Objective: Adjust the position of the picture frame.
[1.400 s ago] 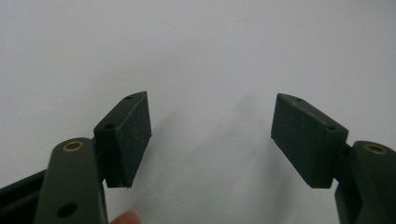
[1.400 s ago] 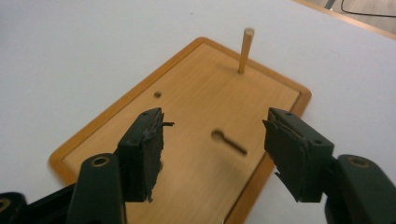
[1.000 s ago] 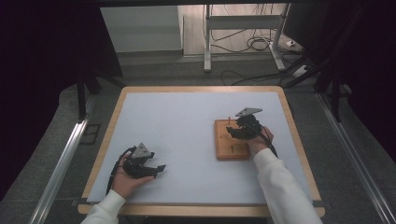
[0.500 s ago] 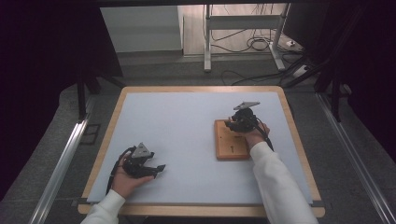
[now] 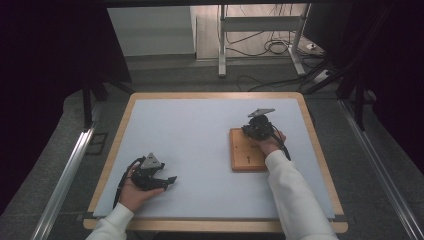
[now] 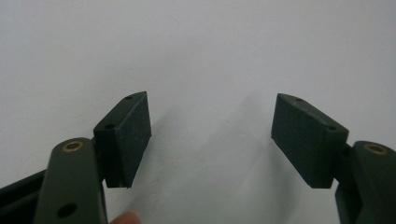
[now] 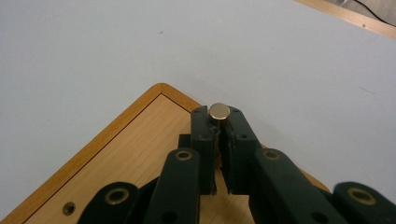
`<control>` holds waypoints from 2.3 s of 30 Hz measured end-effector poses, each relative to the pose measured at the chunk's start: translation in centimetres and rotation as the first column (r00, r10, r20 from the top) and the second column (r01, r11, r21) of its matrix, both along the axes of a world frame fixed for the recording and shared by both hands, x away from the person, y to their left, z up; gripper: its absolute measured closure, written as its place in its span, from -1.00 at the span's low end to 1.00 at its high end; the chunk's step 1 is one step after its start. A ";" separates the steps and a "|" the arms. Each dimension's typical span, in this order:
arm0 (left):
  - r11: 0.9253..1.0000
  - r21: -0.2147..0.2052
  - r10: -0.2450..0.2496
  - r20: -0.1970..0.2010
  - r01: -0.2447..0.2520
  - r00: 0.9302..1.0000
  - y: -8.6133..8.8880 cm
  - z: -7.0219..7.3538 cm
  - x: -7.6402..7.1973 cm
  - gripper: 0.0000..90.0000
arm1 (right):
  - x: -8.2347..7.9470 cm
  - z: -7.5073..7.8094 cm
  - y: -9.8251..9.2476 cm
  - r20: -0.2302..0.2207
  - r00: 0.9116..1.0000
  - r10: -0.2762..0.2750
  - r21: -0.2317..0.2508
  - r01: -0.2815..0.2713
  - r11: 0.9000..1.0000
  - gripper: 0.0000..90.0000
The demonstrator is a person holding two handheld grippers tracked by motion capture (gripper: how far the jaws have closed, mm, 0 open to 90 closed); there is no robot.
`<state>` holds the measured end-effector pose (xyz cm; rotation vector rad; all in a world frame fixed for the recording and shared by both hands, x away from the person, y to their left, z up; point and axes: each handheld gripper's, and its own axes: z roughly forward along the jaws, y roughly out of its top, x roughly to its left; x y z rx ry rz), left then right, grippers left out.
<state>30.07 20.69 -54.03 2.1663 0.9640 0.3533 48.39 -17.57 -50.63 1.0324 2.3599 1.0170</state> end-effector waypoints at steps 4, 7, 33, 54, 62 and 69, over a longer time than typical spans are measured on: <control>1.000 0.001 -0.001 0.000 0.001 1.000 0.0 0.0 0.0 -0.38 | -0.1 0.1 0.0 -0.011 1.000 -0.017 0.011 0.017 1.000 0.89; 1.000 0.003 -0.002 0.000 0.002 1.000 0.0 0.0 0.0 -0.38 | -0.2 0.3 0.3 -0.018 1.000 -0.017 0.008 0.017 1.000 0.89; 1.000 0.012 -0.018 -0.001 0.018 1.000 -0.3 0.1 -0.1 -0.38 | -6.1 1.3 7.2 -0.064 0.980 0.189 0.009 -0.189 0.982 0.90; 1.000 0.005 -0.014 0.002 0.014 1.000 -0.1 0.1 -0.1 -0.38 | -7.3 -0.2 11.3 -0.069 0.951 0.303 0.008 -0.303 0.953 0.72; 1.000 0.007 -0.014 0.004 0.014 1.000 -0.2 0.0 -0.2 -0.38 | -8.0 1.5 8.1 -0.019 0.971 0.237 0.041 -0.236 0.971 0.03; 1.000 0.011 -0.018 0.006 0.018 1.000 -0.4 0.1 -0.1 -0.39 | -8.8 2.4 3.5 -0.015 0.989 0.145 0.070 -0.144 0.987 0.10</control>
